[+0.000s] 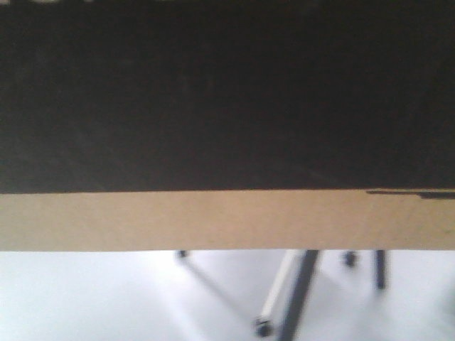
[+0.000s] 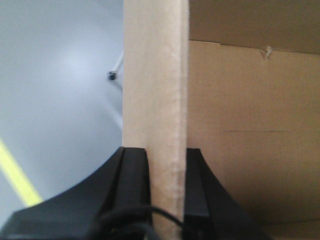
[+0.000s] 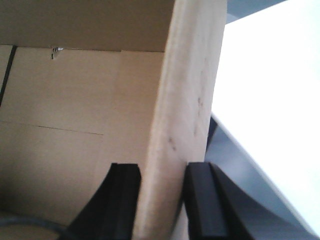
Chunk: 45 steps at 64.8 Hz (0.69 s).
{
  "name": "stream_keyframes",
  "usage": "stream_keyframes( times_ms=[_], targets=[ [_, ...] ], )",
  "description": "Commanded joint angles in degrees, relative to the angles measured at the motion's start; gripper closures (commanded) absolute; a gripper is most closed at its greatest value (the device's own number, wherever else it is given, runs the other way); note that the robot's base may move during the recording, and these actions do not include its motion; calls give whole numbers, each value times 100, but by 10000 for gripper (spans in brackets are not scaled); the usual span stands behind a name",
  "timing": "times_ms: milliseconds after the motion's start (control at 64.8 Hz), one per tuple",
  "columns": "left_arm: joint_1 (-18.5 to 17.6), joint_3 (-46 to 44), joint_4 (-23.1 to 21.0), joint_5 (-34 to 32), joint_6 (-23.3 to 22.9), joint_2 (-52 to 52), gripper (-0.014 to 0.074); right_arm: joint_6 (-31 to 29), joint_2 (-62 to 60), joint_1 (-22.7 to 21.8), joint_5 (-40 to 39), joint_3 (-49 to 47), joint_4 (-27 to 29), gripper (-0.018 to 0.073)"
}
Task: Grab box from left shelf to table start
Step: 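Keep the box clamped in both grippers while the base drives across the floor, then hold the box in both grippers while the base turns toward the white table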
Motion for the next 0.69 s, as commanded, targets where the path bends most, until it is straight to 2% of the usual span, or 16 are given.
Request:
stream_keyframes(
  times_ms=[0,679],
  targets=[
    [-28,-238,-410,-1164,-132,-48,700,-51,95,-37,-694,-126,-489,504],
    [-28,-238,-410,-1164,-132,-48,700,-51,95,-37,-694,-126,-489,504]
  ],
)
